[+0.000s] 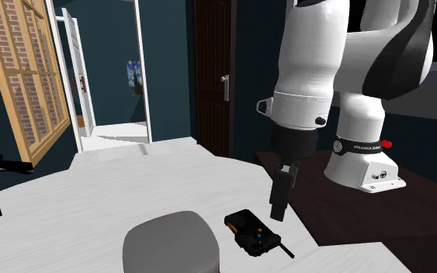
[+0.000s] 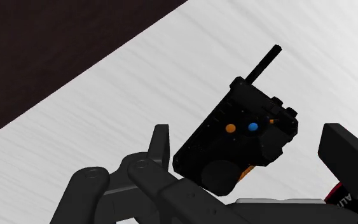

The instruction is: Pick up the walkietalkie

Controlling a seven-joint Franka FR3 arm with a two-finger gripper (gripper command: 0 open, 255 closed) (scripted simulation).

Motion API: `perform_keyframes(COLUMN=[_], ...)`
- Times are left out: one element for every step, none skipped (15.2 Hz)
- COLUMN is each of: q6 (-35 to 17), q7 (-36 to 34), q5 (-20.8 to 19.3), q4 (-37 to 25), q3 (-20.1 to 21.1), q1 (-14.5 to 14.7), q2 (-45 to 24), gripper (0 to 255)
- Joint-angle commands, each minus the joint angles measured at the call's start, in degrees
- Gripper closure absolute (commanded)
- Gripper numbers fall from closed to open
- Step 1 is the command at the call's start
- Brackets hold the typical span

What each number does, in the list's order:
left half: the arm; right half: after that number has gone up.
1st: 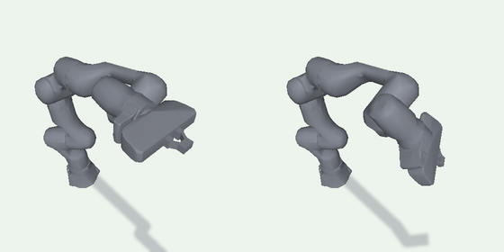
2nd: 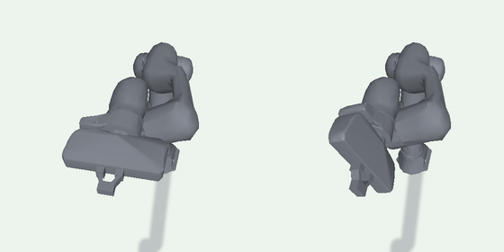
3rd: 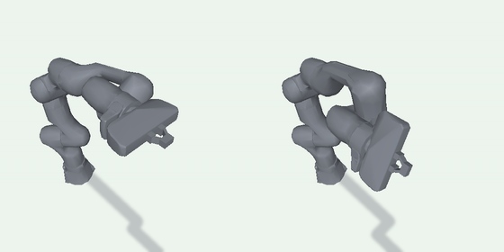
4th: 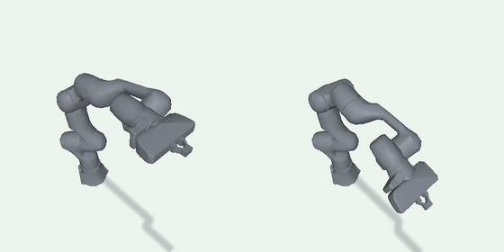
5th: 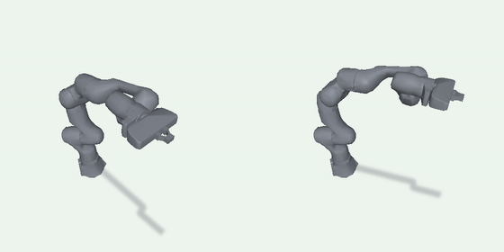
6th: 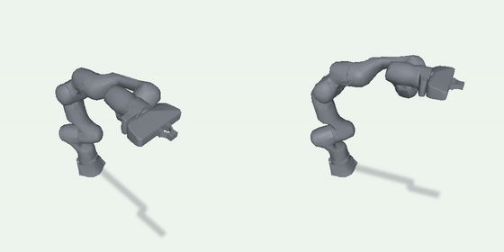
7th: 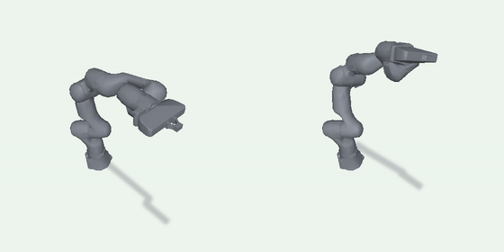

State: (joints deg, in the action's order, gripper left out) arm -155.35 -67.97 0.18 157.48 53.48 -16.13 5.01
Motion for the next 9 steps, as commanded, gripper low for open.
perform_keyframes(q6=[-2.4,-2.0,-2.3,-2.7,-3.1,-3.5,-3.8,-4.1,-4.4], q7=[-18.5,-27.7,-29.8,-31.3,-33.0,-34.7,-36.3,-37.8,-39.3], q5=[-20.7,-31.2,-33.0,-35.0,-37.2,-39.4,-41.6,-43.6,-45.6], q4=[-2.7,-4.8,-5.6,-5.9,-6.2,-6.6,-7.0,-7.4,-7.8], q3=[2.1,-0.5,-4.6,-7.1,-9.1,-10.7,-12.3,-13.9,-15.4], q1=[-5.1,-3.9,0.1,2.2,3.8,5.0,6.2,7.4,8.6], q2=[-9.6,-14.6,-15.8,-16.8,-17.9,-19.1,-20.2,-21.2,-22.3], gripper=[0,0,0,0,0,0,0,0,0])
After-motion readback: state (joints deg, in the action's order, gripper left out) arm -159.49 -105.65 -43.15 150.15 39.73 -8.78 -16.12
